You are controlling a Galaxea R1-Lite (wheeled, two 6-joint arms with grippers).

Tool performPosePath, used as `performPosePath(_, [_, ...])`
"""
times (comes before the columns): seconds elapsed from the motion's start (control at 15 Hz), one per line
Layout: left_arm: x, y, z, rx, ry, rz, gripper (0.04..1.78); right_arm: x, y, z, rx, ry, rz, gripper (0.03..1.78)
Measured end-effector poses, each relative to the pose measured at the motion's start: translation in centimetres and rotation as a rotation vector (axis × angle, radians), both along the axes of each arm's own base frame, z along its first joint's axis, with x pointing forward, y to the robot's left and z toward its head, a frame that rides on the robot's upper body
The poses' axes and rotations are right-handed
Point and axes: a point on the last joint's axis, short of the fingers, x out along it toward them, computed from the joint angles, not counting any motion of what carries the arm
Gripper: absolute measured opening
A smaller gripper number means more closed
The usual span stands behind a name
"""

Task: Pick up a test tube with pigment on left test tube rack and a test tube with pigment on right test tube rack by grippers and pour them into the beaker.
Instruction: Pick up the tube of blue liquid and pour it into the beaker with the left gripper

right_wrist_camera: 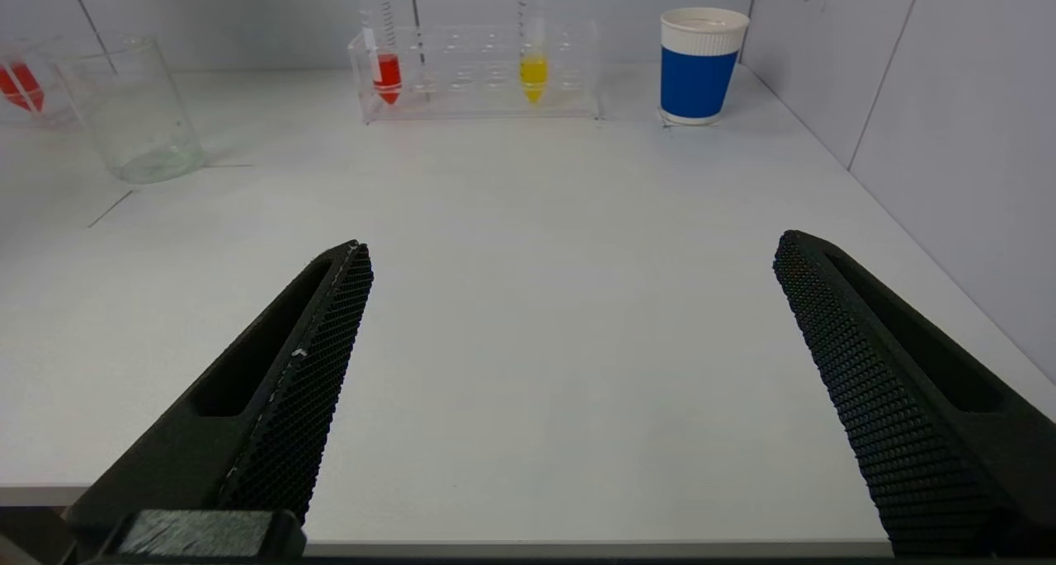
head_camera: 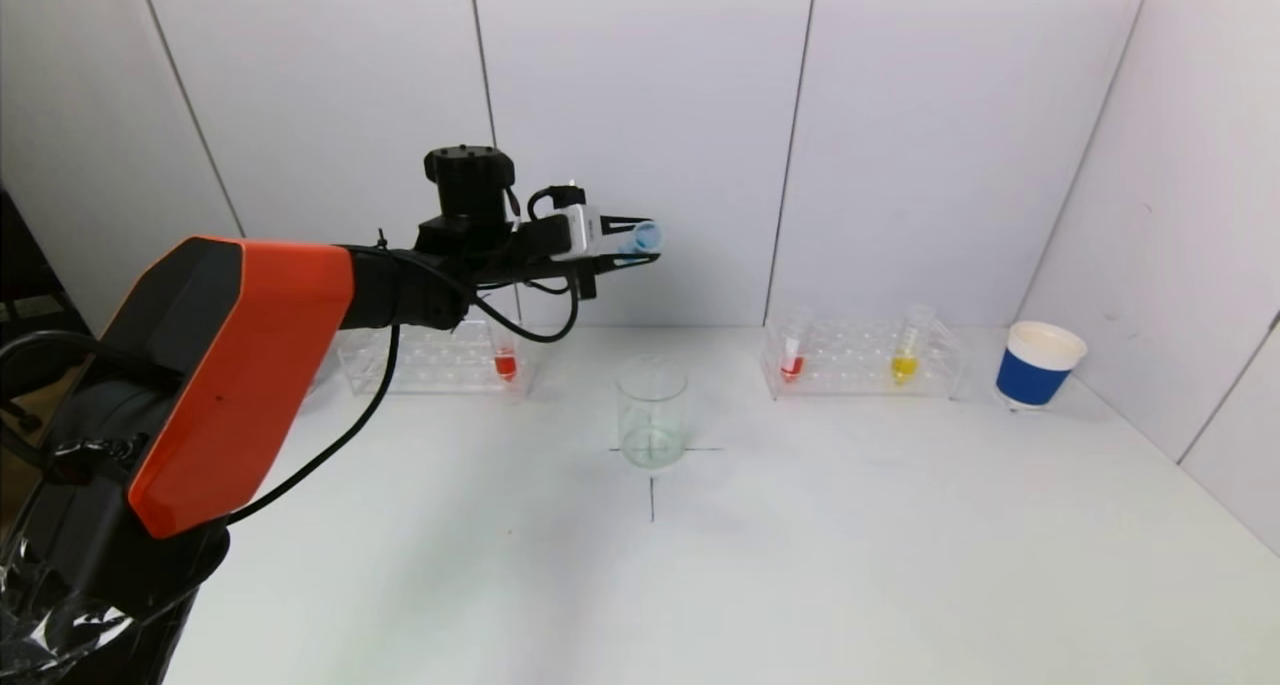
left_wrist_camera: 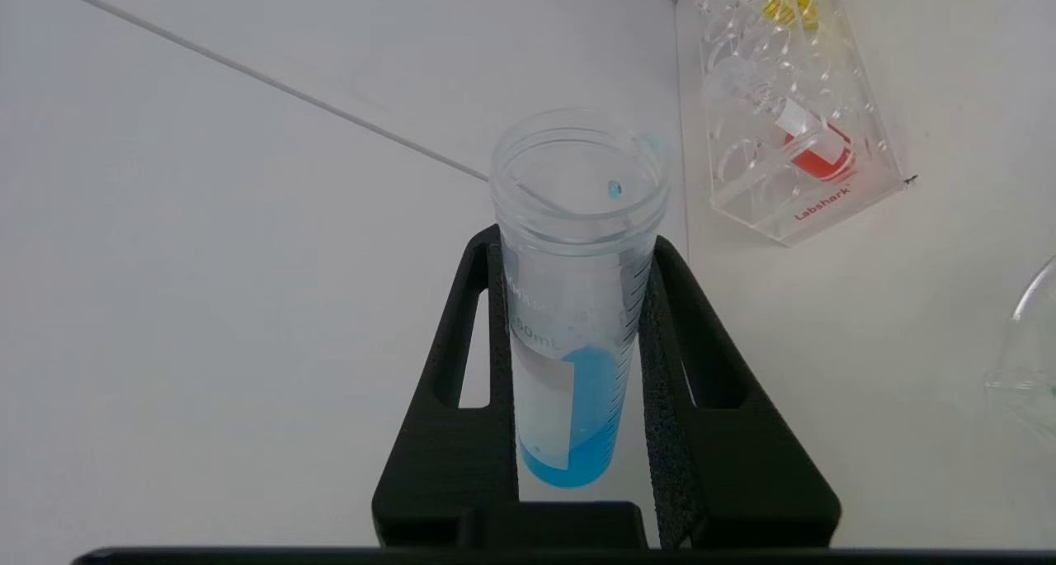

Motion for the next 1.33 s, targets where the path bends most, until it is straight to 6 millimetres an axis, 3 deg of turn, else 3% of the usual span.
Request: performPosePath(1.33, [0.9, -0.3, -5.0, 0.002, -0.34, -0.033, 0.45, 0.0, 0.0, 0.0, 0.0, 0.0, 0.0, 1.77])
